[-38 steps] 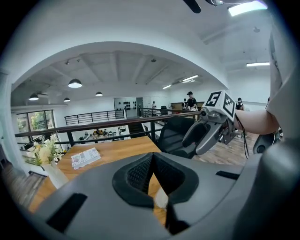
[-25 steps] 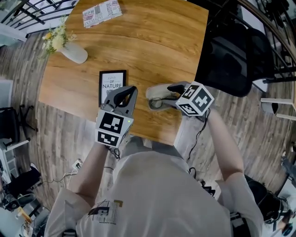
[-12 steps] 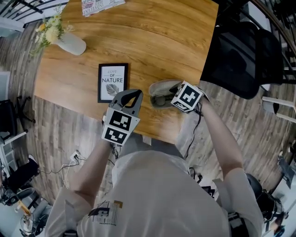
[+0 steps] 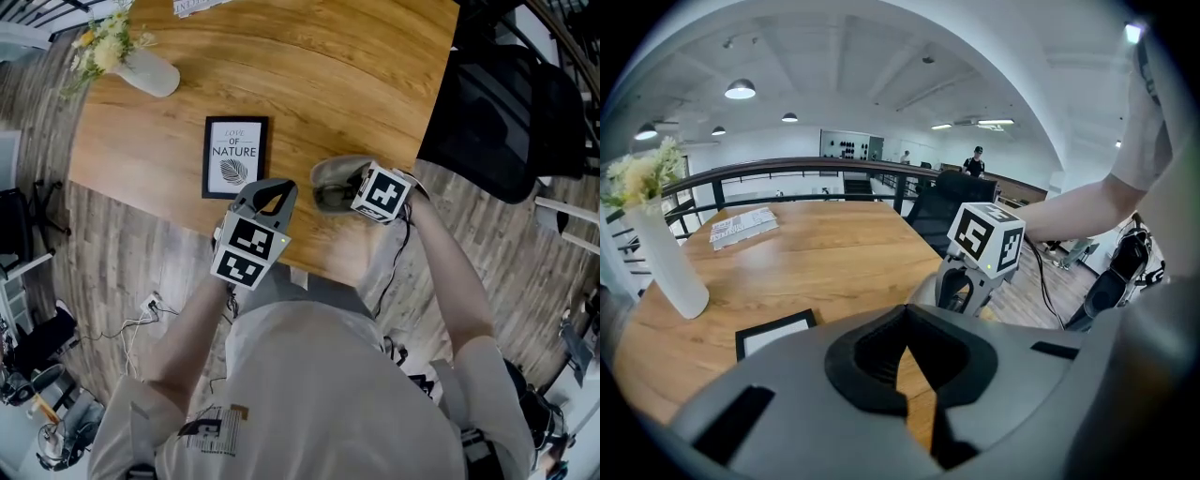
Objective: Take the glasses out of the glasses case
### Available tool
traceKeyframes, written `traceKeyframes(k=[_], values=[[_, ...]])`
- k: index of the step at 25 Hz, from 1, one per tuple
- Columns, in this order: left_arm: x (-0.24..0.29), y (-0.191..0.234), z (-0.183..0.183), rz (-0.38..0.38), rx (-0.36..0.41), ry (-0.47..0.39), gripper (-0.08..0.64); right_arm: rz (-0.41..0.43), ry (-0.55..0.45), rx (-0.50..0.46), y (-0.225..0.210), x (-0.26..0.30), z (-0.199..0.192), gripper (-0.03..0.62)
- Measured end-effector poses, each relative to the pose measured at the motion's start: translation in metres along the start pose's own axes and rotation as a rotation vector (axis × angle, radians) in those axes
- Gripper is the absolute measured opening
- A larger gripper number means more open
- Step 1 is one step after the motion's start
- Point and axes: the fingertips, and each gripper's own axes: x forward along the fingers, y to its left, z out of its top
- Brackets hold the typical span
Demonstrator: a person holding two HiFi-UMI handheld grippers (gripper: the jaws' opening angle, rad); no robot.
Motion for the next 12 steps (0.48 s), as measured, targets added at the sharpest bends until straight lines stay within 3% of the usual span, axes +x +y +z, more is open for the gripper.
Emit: traceKeyframes(k=[4,7,10,12], values=[[-0.002,-0.003,-0.009,-0.006,-0.012,0.011,0.015,0.01,0.079,-0.129,0.005,0.008,-0.002,0.247],[-0.003,-0.002,-0.014,-0.008,-0.02,0.015,0.015,0.023,0.108,-0.17,0.007,0.009,-0.001,0.234],[-0.002,-0.003,-0.016,-0.01,-0.024,0.016,0.015,0.062,0.14,-0.219,0.019,0.012,-0.004,0.141],[-0.002,-0.004,-0.017,-0.013,-0.023,0.018,0.015,0.086,0.164,-0.218,0.023,0.02,-0.013,0.117]])
